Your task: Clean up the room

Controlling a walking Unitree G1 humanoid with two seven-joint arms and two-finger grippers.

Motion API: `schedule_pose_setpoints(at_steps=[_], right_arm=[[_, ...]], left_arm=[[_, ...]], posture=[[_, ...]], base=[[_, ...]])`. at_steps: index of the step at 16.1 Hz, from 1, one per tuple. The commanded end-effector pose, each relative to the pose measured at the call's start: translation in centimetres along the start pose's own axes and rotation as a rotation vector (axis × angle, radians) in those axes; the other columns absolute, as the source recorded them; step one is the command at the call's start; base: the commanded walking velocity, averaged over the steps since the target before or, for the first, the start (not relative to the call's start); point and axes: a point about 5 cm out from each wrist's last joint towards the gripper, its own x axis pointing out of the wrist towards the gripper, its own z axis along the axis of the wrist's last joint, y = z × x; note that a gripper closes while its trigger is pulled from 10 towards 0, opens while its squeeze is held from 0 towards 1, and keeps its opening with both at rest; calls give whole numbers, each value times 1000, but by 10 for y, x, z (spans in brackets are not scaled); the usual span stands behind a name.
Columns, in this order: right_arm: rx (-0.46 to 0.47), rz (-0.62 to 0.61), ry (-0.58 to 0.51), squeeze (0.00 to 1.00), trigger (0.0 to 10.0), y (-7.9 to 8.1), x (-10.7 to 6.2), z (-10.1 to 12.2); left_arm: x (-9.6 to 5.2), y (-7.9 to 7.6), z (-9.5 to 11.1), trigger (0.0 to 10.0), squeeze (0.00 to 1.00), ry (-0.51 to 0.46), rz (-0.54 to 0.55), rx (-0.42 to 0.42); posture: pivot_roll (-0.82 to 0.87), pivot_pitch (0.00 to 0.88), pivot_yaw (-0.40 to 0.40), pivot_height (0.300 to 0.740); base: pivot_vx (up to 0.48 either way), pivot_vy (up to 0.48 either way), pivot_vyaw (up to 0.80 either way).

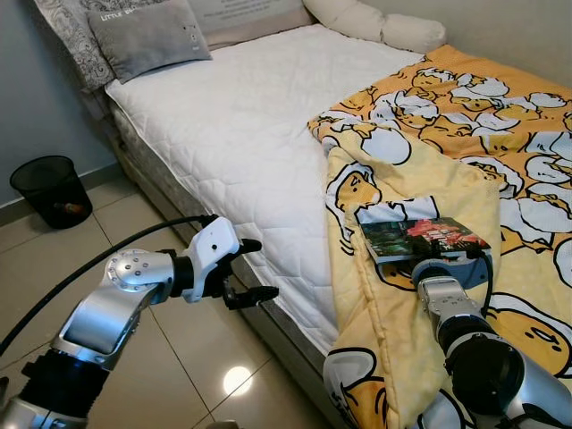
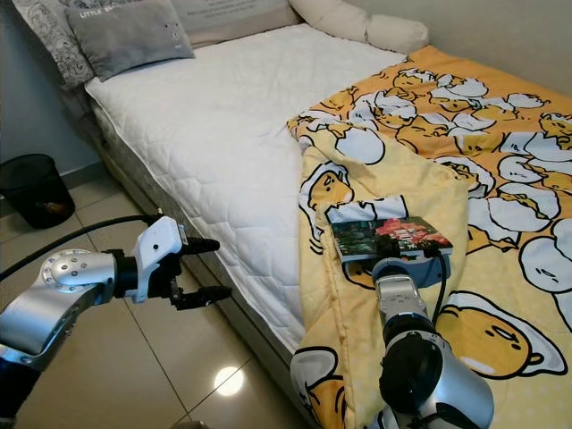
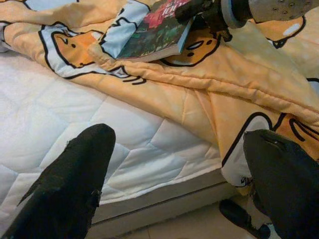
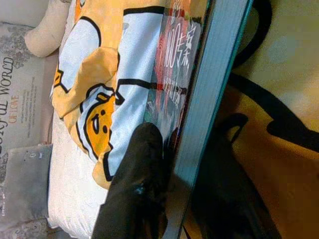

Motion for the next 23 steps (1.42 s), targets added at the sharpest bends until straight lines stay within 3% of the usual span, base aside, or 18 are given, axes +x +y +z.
schedule_pose_setpoints(at_steps=[1, 7, 9, 14, 16, 18, 19, 21, 22, 23], right_arm=[[-12, -9, -6, 0, 0, -3, 0, 2], [-25, 67, -23, 0, 0, -2, -1, 9], [-67, 240, -52, 0, 0, 12, -1, 24], [-180, 471, -111, 0, 0, 40, -17, 39], [-471, 573, -134, 0, 0, 53, -33, 31], [-603, 557, -187, 0, 0, 52, -42, 29], [-603, 557, -187, 0, 0, 52, -42, 29], [-735, 561, -228, 0, 0, 51, -61, 20], [-780, 540, -241, 0, 10000, 48, -69, 9], [-808, 529, -231, 0, 10000, 46, -75, -1]], left_arm=[[-2, 7, 6, 10000, 910, -16, 28, 22], [12, 6, 4, 10000, 910, -73, 74, -2], [16, 6, 1, 10000, 910, -117, 147, -32], [17, 5, -5, 10000, 910, -153, 260, -66], [12, 10, -6, 10000, 910, -171, 412, -80], [7, 15, -8, 10000, 910, -163, 543, -82], [7, 15, -8, 10000, 910, -163, 543, -82], [-5, 9, -8, 10000, 910, -174, 632, -65], [-10, 7, -11, 10000, 851, -178, 704, -99], [-12, 6, -13, 10000, 784, -186, 758, -130]], posture=[[117, 0, -1, 740], [62, 0, -1, 740], [42, 0, -7, 740], [16, 0, -12, 740], [17, 0, -18, 740], [31, 0, -20, 740], [31, 0, -20, 740], [31, 0, -17, 740], [28, 0, -13, 740], [30, 0, -16, 740]], base=[[0, 0, 0], [0, 0, 0], [0, 0, 0], [0, 0, 0], [0, 0, 0], [0, 0, 0], [0, 0, 0], [0, 0, 0], [0, 0, 0], [0, 0, 0]])
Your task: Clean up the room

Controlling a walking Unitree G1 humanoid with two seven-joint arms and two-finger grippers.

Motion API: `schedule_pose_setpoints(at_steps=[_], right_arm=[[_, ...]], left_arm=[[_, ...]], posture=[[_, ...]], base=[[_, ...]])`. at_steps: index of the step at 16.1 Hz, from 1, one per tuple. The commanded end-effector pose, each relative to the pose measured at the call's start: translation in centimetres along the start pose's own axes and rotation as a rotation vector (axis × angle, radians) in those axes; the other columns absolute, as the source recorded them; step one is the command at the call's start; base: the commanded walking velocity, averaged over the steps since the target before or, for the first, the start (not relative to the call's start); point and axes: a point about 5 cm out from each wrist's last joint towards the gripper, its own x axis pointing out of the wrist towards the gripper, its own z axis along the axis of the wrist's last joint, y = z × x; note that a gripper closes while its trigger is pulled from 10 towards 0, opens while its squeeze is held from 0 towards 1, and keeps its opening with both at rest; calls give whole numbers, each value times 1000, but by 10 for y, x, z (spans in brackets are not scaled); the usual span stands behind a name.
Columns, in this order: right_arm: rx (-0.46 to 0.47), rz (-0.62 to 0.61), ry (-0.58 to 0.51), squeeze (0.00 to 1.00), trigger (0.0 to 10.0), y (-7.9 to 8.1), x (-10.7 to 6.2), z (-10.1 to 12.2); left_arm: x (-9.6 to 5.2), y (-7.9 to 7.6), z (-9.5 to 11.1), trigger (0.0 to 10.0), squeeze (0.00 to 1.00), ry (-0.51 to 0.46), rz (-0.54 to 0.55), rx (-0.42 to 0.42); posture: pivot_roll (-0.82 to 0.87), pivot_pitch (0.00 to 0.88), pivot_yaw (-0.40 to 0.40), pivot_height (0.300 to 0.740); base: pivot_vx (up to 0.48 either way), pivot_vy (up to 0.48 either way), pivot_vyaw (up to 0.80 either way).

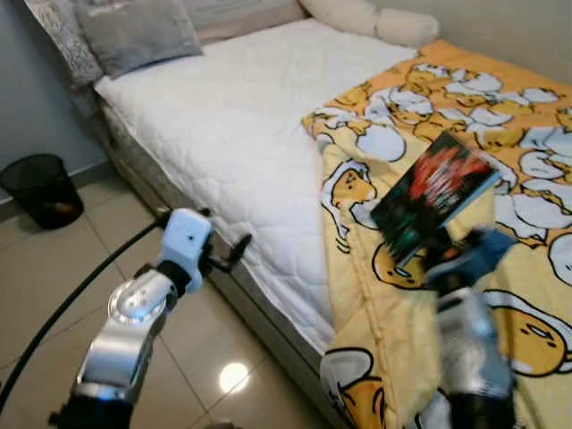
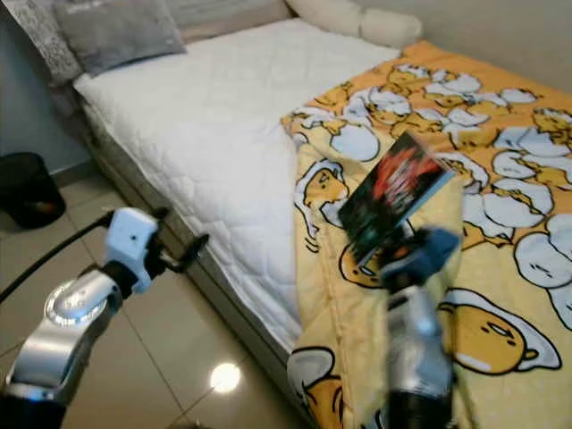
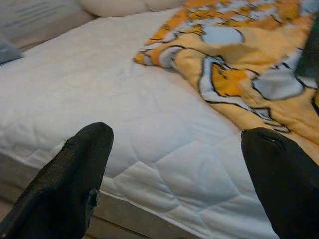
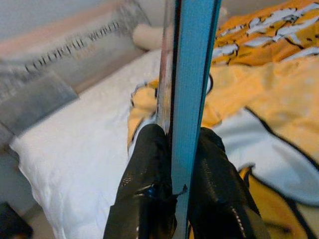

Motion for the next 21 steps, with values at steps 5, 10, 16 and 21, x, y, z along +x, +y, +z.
schedule_pose_setpoints(at_steps=[5, 10, 16, 21], right_arm=[[-85, -22, 62, 0, 10000, 26, -8, -11], [-85, -36, 54, 0, 10000, 29, -6, -8], [-153, -22, 60, 0, 10000, 42, -2, -14], [-148, -45, 103, 0, 10000, 36, -8, -20]], left_arm=[[-4, -1, 1, 10000, 765, 1, 87, 64], [-9, 11, -3, 10000, 714, 33, 160, 29], [-10, 11, -4, 10000, 718, 40, 185, 28], [-13, 14, -7, 10000, 714, 55, 187, 31]], posture=[[40, 0, -14, 740], [40, 0, -4, 740], [66, 0, -24, 740], [57, 0, -20, 740]], base=[[0, 0, -320], [0, 0, -313], [0, 132, -781], [0, 294, -781]])
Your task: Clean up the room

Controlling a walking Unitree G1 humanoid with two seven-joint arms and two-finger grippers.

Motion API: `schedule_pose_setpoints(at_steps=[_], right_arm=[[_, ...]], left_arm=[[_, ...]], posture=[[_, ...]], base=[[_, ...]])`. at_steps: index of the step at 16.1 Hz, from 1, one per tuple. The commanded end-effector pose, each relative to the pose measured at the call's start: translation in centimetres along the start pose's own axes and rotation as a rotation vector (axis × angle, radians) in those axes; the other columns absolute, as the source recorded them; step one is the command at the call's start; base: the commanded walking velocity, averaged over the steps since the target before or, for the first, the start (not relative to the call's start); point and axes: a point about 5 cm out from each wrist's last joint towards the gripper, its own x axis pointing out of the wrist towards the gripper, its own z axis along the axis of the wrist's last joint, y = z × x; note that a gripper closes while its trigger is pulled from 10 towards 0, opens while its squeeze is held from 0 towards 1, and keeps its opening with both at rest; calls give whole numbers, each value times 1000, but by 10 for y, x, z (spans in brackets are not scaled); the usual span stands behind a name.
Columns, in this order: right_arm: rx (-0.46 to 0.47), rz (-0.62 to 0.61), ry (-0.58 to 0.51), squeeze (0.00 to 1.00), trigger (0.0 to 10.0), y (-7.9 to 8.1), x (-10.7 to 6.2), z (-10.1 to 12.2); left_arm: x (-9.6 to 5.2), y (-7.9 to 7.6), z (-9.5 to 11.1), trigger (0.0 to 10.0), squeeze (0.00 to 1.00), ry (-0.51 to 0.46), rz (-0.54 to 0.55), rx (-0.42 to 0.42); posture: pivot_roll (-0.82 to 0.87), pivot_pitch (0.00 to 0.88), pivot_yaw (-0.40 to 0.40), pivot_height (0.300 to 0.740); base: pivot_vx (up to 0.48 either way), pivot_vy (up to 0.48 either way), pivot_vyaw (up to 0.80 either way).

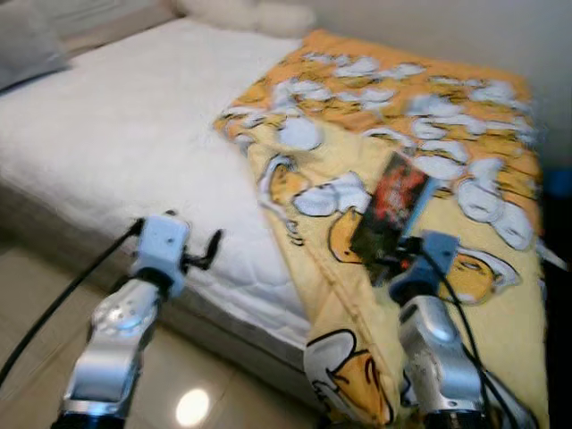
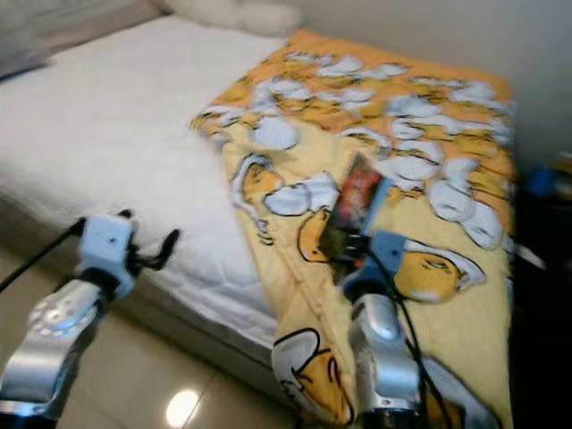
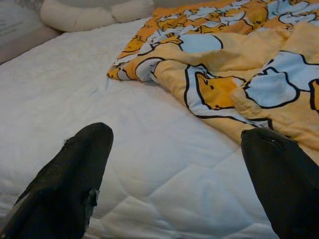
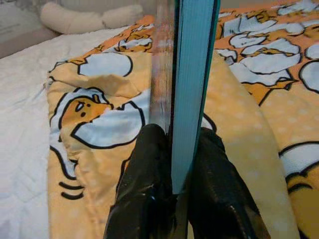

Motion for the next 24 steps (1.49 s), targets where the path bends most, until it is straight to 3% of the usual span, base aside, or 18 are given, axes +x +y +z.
schedule_pose_setpoints(at_steps=[1, 10, 16, 24], right_arm=[[11, -33, -13, 0, 10000, -2, 0, 2], [8, -19, -27, 0, 10000, 3, 15, 9], [2, -29, -21, 0, 10000, -3, 14, 8], [-2, -22, -34, 0, 10000, -5, 17, 13]], left_arm=[[2, -6, 1, 10000, 718, 1, -18, -8], [15, -4, 5, 10000, 718, -8, -18, 4], [16, -2, 2, 10000, 718, -8, 6, -18], [20, 1, 5, 10000, 722, -7, 32, -30]], posture=[[56, 0, -23, 740], [53, 0, -22, 740], [53, 0, -29, 740], [53, 0, -27, 740]], base=[[0, 356, -800], [0, 386, -790], [0, 400, -754], [0, 404, 0]])
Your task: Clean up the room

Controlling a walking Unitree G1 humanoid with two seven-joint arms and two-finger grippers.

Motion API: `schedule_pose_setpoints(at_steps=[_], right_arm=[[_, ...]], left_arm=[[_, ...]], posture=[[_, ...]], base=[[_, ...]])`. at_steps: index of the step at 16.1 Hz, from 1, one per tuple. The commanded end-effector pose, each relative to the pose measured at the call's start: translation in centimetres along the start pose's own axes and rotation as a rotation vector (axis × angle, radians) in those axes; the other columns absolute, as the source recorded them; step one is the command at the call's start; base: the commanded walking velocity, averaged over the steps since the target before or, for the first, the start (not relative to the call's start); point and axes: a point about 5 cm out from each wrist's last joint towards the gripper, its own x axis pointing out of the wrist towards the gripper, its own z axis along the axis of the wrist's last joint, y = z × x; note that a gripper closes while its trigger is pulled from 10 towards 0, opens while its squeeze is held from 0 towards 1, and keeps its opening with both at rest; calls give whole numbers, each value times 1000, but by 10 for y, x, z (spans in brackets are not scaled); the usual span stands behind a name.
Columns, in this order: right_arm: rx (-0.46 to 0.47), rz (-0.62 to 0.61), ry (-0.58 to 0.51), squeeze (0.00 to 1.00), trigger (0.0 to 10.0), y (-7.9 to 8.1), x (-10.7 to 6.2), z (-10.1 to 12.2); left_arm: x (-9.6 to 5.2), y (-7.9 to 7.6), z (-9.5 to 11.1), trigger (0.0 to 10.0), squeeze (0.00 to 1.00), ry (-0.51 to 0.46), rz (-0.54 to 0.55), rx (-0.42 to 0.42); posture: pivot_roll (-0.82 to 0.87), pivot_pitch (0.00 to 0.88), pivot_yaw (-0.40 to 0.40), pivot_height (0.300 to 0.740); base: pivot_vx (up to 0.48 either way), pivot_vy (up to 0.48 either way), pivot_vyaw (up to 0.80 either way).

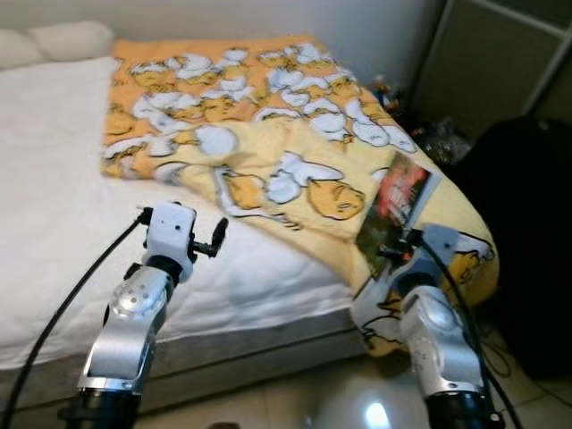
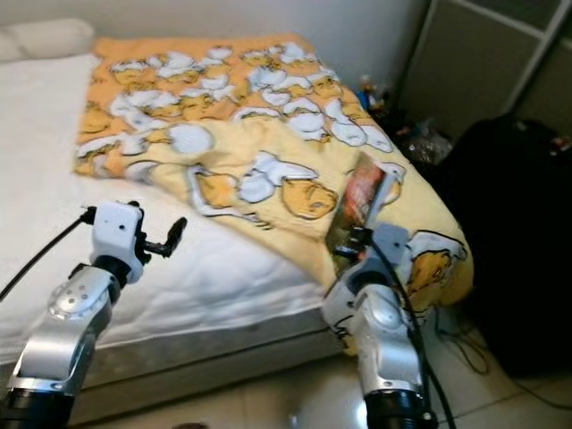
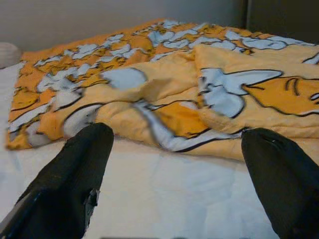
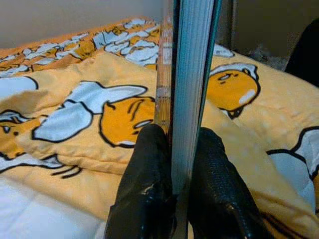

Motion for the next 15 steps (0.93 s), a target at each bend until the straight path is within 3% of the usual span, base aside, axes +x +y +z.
schedule_pose_setpoints(at_steps=[1, 3, 4, 5, 6, 7, 15], right_arm=[[24, 33, -40, 0, 10000, 9, 3, 11], [36, 64, -41, 0, 10000, 12, 5, 13], [35, 80, -55, 0, 5137, 13, 5, 16], [32, 77, -58, 0, 1176, 13, 6, 17], [25, 67, -56, 0, 3882, 12, 7, 18], [19, 55, -54, 0, 10000, 11, 9, 18], [25, 100, -51, 0, 10000, 20, 13, 22]], left_arm=[[1, 5, 0, 10000, 722, 11, 17, 3], [3, 3, 1, 10000, 722, 10, 16, -1], [5, 2, 2, 10000, 722, 9, 15, -3], [6, 2, 3, 10000, 718, 7, 14, -4], [7, 2, 3, 10000, 722, 6, 14, -5], [8, 2, 4, 10000, 722, 5, 13, -4], [12, 5, 4, 10000, 722, 8, 28, -16]], posture=[[50, 0, -29, 740], [47, 0, -31, 740], [45, 0, -32, 740], [43, 0, -32, 740], [43, 0, -32, 740], [43, 0, -32, 740], [41, 0, -25, 740]], base=[[0, 401, 0], [0, 401, 0], [0, 405, 0], [0, 398, 0], [0, 401, 0], [0, 405, 0], [0, 403, 0]])
